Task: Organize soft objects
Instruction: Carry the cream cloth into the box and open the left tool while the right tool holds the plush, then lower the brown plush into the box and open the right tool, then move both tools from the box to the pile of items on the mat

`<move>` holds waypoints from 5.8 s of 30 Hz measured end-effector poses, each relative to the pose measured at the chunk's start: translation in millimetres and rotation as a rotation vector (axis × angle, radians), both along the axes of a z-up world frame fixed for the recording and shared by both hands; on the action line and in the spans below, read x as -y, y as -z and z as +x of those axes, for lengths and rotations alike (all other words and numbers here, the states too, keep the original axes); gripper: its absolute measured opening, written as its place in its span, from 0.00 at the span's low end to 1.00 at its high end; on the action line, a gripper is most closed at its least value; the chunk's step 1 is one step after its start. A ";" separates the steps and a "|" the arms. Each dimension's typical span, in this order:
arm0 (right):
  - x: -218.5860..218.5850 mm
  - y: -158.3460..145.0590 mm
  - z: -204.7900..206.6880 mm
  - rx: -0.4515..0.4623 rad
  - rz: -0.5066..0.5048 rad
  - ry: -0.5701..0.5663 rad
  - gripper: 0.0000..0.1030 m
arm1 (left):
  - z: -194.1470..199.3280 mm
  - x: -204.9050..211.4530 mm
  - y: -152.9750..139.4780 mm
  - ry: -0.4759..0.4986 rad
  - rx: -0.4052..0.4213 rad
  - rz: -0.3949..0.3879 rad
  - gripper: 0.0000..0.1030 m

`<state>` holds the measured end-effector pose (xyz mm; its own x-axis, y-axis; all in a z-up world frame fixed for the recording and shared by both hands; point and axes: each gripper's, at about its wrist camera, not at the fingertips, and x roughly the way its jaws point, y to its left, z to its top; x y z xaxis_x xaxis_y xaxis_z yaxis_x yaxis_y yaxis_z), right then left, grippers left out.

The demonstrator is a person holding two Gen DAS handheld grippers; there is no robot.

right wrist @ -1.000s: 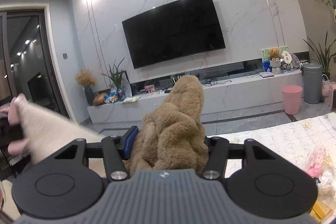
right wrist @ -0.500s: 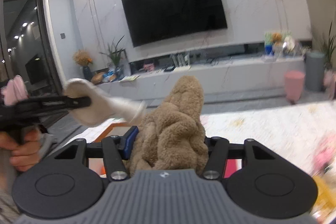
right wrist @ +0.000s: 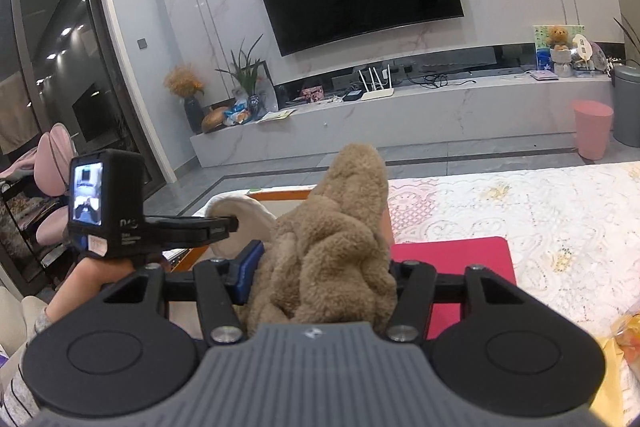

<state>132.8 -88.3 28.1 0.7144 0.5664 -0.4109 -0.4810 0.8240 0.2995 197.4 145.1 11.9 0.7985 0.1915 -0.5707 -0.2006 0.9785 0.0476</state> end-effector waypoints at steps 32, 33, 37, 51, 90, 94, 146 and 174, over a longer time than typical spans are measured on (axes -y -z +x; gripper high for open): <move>-85.2 -12.8 60.6 -0.002 -0.230 -0.046 0.54 | -39.5 -87.7 -25.2 -0.013 0.222 -0.397 0.99; -91.0 -13.0 68.4 -0.001 -0.247 -0.055 0.54 | -38.7 -88.7 -24.7 -0.035 0.223 -0.386 0.99; -118.6 -11.1 101.8 -0.016 -0.340 -0.091 0.54 | -33.3 -90.8 -18.0 -0.026 0.181 -0.358 0.99; -200.4 41.8 210.4 -0.234 -0.608 -0.228 0.54 | -27.2 -92.2 -10.9 -0.099 0.163 -0.398 0.99; -96.5 -18.4 105.3 -0.025 -0.487 -0.086 0.97 | -25.5 -37.3 -35.1 0.075 0.196 -0.293 0.99; -65.1 -28.8 80.8 -0.007 -0.496 -0.037 0.97 | -35.3 -27.0 -48.5 0.116 0.245 -0.338 0.99; 259.8 18.2 26.5 -0.161 -0.259 0.506 0.97 | -76.7 266.6 33.2 0.710 -0.005 -0.121 0.99; 230.6 129.4 127.8 -0.375 -0.415 0.348 0.90 | -25.7 301.7 118.7 0.485 -0.089 -0.055 0.85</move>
<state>260.6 -318.9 -101.3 0.5930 0.0689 -0.8023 -0.0901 0.9958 0.0188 171.7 -156.6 -106.8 0.7357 -0.2223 -0.6398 0.2809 0.9597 -0.0105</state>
